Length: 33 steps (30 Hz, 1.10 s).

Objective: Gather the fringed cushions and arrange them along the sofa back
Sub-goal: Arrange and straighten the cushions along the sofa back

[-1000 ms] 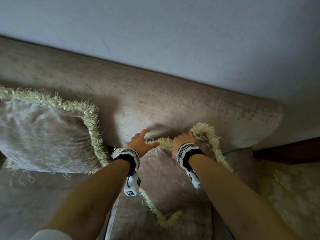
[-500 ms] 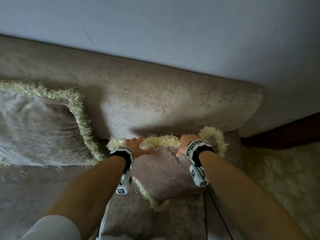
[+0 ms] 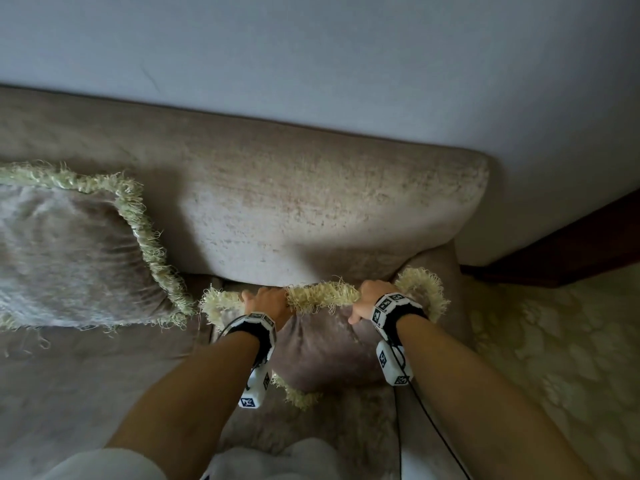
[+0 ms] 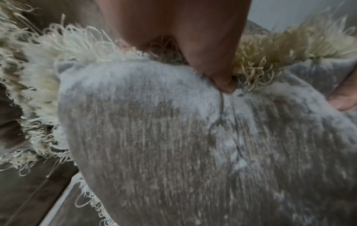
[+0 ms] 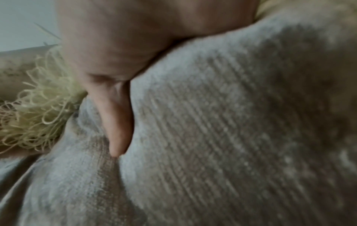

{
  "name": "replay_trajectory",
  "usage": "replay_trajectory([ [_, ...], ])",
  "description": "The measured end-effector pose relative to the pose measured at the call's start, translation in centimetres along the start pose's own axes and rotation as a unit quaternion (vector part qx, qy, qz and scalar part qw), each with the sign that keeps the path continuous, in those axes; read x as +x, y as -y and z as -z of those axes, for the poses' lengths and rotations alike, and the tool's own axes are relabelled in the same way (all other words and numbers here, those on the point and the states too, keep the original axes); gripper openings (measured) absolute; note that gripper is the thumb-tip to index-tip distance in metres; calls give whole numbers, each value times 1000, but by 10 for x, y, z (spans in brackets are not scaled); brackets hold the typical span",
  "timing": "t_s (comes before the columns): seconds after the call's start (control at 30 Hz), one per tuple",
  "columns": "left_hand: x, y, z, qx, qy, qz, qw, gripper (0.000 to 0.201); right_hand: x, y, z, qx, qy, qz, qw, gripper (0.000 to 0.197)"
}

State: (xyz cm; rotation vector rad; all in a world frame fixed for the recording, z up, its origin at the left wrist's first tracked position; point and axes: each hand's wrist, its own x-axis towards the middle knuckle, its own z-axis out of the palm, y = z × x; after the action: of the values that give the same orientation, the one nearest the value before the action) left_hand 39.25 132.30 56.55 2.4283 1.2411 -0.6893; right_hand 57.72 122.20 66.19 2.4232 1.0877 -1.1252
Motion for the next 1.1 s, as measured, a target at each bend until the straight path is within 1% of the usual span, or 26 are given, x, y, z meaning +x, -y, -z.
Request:
replay_trajectory([
  [0.1, -10, -2, 4, 19, 12, 22, 1000, 27, 0, 1, 2, -1, 2, 12, 1000, 49],
  [0.2, -7, 2, 17, 1, 30, 9, 1000, 32, -1, 0, 12, 17, 10, 18, 1000, 56],
  [0.27, -5, 6, 30, -8, 26, -2, 1000, 34, -1, -1, 24, 42, 11, 20, 999, 58],
  [0.37, -1, 7, 63, 6, 4, -13, 1000, 32, -4, -2, 47, 80, 7, 21, 997, 65],
  [0.5, 7, 3, 109, 68, -33, -35, 997, 29, 0, -10, 63, 139, 2, 14, 990, 74],
  [0.6, 13, -1, 125, 131, -35, -56, 989, 27, 7, -18, 48, 174, 3, -1, 985, 91],
  [0.67, 18, -2, 125, 160, -26, -66, 985, 28, 10, -21, 37, 177, -15, 1, 984, 96],
  [0.73, 22, -4, 121, 165, -20, -67, 984, 30, 13, -24, 33, 151, -48, 11, 987, 96],
  [0.8, 25, -8, 119, 161, -20, -74, 984, 32, 14, -26, 34, 129, -64, 15, 989, 96],
  [0.93, 28, -12, 124, 163, -36, -84, 982, 30, 19, -28, 43, 125, -52, 13, 991, 95],
  [1.1, 37, -7, 140, 146, -47, -77, 985, 29, 30, -21, 67, 122, -51, 23, 991, 89],
])
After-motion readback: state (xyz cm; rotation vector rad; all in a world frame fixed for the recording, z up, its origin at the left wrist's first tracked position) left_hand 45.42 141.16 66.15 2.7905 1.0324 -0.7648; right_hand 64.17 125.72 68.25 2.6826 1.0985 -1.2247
